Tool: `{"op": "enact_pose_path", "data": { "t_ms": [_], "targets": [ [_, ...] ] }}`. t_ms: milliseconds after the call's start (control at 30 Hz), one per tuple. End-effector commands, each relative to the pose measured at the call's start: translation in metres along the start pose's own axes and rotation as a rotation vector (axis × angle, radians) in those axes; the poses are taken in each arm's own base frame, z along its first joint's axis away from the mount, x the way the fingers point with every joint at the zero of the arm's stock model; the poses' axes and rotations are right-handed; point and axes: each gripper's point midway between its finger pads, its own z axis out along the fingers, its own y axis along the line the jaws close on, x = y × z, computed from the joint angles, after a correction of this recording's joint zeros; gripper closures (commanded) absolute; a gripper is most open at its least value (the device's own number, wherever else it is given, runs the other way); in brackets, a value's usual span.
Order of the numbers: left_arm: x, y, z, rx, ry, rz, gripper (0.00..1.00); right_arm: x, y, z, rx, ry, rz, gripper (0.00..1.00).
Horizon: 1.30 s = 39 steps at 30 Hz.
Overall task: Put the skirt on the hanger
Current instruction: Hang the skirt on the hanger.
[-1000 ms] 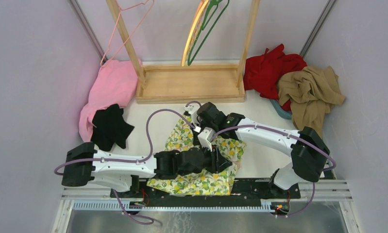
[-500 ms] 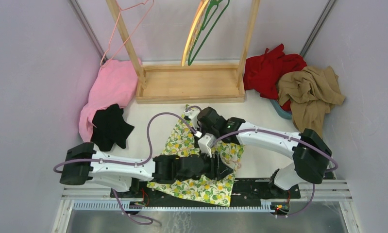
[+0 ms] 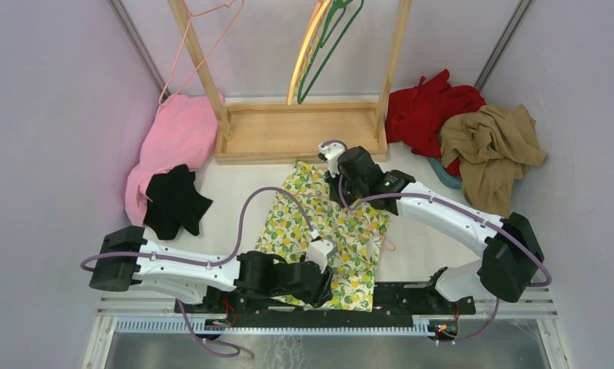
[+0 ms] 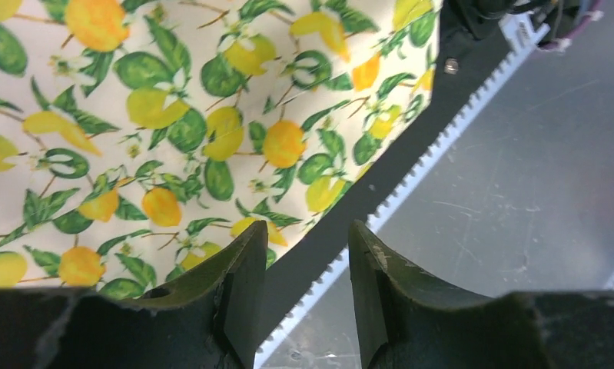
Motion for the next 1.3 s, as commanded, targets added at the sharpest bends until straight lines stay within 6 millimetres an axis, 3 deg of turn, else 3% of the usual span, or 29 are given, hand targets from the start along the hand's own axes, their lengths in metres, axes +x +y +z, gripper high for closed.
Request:
{"op": "enact_pose_path", "data": {
  "t_ms": [0, 300, 600, 733, 1067, 1267],
  "targets": [
    [-0.002, 0.031, 0.008, -0.106, -0.059, 0.017, 0.51, -0.02, 0.009, 0.004, -0.053, -0.036, -0.03, 0.99],
    [-0.041, 0.042, -0.007, -0.081, -0.294, -0.034, 0.5, 0.018, 0.02, 0.013, -0.128, 0.021, 0.008, 0.99],
    [-0.035, 0.05, 0.01, -0.122, -0.267, -0.052, 0.53, 0.041, 0.037, 0.004, -0.224, 0.066, 0.023, 0.99],
    [-0.034, 0.062, 0.008, -0.151, -0.299, -0.106, 0.57, 0.05, 0.043, -0.006, -0.256, 0.071, 0.027, 0.99],
    [-0.037, 0.068, -0.002, -0.183, -0.311, -0.106, 0.58, 0.064, 0.061, -0.03, -0.297, 0.057, 0.023, 0.99],
    [-0.035, 0.061, 0.003, -0.158, -0.29, -0.098, 0.58, 0.044, 0.067, -0.05, -0.277, -0.02, 0.015, 0.99]
  ]
}}
